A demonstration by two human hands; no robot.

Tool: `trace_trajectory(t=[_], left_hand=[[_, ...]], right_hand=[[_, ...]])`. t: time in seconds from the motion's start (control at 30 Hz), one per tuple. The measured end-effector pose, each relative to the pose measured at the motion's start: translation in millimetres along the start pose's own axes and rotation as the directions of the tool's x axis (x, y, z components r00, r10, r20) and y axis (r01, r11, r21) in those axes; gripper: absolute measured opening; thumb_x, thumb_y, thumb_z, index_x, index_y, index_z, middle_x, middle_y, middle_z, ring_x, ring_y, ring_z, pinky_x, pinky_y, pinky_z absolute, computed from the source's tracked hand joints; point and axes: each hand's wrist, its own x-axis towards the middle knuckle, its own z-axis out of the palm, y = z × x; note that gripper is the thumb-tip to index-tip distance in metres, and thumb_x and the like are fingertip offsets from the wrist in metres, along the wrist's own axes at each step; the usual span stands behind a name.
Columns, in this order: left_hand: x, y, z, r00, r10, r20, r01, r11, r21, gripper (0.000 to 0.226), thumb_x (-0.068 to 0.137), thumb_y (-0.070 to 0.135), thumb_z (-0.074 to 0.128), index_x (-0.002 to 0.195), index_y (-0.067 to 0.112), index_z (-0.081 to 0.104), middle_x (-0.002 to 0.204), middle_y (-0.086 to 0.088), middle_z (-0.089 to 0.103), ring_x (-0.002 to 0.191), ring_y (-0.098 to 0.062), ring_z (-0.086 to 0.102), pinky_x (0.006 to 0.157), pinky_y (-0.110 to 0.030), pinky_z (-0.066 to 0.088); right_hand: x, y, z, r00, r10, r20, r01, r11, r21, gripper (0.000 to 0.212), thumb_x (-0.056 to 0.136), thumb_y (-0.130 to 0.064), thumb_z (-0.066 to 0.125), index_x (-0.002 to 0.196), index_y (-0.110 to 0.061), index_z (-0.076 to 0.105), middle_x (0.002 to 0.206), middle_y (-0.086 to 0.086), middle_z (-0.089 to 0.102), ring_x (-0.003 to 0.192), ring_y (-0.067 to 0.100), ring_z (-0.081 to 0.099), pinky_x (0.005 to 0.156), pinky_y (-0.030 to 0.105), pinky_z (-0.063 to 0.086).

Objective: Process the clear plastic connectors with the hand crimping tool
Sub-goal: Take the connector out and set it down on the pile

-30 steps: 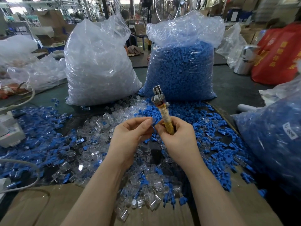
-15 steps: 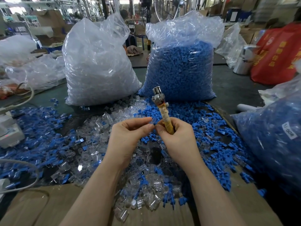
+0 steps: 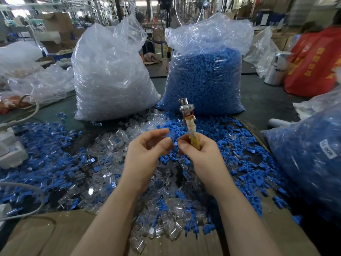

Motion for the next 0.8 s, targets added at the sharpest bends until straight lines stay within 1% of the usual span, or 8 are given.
trace_trajectory(t=[0.07,0.17,0.33,0.43,0.53,0.6,0.7,0.8], left_hand=[[1.1,0.6,0.3,1.000,-0.004,-0.022,0.002,0.994,-0.106,0.024,0.083,0.009,0.070,0.106,0.011,0.069,0.088,-0.006,0.076,0.085,-0.019,0.073,0.074,-0.022,0.057],[2.7,1.6,-1.2,0.999,0.012,-0.047,-0.021,0.980,-0.197,0.031,0.074,0.017,0.072,0.104,0.013,0.068,0.089,-0.008,0.075,0.088,-0.022,0.073,0.077,-0.023,0.057],[4.5,2.6,-3.9,0.995,0.050,-0.086,-0.066,0.978,-0.199,0.032,0.073,0.019,0.071,0.105,0.014,0.068,0.096,-0.011,0.074,0.091,-0.022,0.073,0.077,-0.021,0.056],[5.0,3.5,-5.8,0.993,0.061,-0.102,-0.076,0.984,-0.159,0.022,0.080,0.014,0.069,0.101,0.015,0.070,0.092,-0.004,0.076,0.086,-0.015,0.072,0.075,-0.019,0.055],[3.2,2.1,-4.9,0.993,0.073,-0.091,-0.078,0.996,-0.051,0.015,0.086,0.006,0.069,0.097,0.016,0.074,0.090,-0.003,0.077,0.087,-0.016,0.073,0.078,-0.022,0.057],[1.0,1.1,-3.0,0.993,0.080,-0.081,-0.079,0.997,0.010,0.014,0.086,0.005,0.071,0.096,0.013,0.074,0.089,-0.004,0.077,0.086,-0.016,0.073,0.078,-0.022,0.057],[-1.1,0.6,1.1,0.994,0.104,-0.044,-0.099,0.989,0.107,0.014,0.084,0.004,0.073,0.094,0.014,0.076,0.086,0.000,0.077,0.083,-0.012,0.073,0.076,-0.020,0.057],[-2.0,-0.2,4.7,0.992,0.122,-0.016,-0.118,0.980,0.159,0.018,0.084,0.002,0.073,0.089,0.019,0.076,0.086,0.005,0.077,0.082,-0.011,0.073,0.074,-0.018,0.056]], right_hand=[[0.9,-1.0,-6.0,0.999,0.014,0.030,-0.014,1.000,-0.004,0.007,0.094,-0.019,0.064,0.087,-0.022,0.065,0.069,-0.013,0.063,0.067,-0.002,0.058,0.061,0.011,0.044],[0.4,-1.9,-14.3,0.997,0.037,0.063,-0.031,0.995,-0.096,0.005,0.091,-0.017,0.065,0.093,-0.018,0.061,0.087,0.017,0.060,0.075,0.015,0.054,0.071,0.031,0.045],[0.1,0.7,-16.6,0.983,0.069,0.172,-0.018,0.958,-0.286,0.015,0.089,-0.018,0.066,0.094,-0.026,0.055,0.076,-0.005,0.052,0.064,0.011,0.047,0.063,0.031,0.041],[1.1,4.4,-13.9,0.984,0.060,0.166,0.003,0.935,-0.356,0.016,0.086,-0.021,0.068,0.089,-0.027,0.054,0.074,-0.003,0.052,0.063,0.015,0.047,0.059,0.035,0.041],[1.2,4.5,-7.1,0.995,-0.009,0.095,0.034,0.963,-0.269,0.009,0.089,-0.023,0.068,0.085,-0.024,0.059,0.073,0.003,0.059,0.065,0.018,0.052,0.063,0.039,0.047],[0.9,4.2,-3.1,0.998,-0.058,0.036,0.064,0.976,-0.208,0.010,0.090,-0.025,0.069,0.084,-0.023,0.062,0.072,0.001,0.061,0.063,0.017,0.052,0.061,0.035,0.047],[0.2,3.9,-0.6,0.992,-0.123,-0.008,0.121,0.980,-0.158,0.013,0.091,-0.025,0.069,0.081,-0.025,0.061,0.058,-0.014,0.055,0.052,0.001,0.046,0.049,0.014,0.038],[0.5,3.5,-0.5,0.988,-0.151,-0.018,0.147,0.977,-0.153,0.014,0.091,-0.021,0.069,0.081,-0.026,0.060,0.056,-0.020,0.054,0.050,-0.002,0.046,0.049,0.011,0.038]])
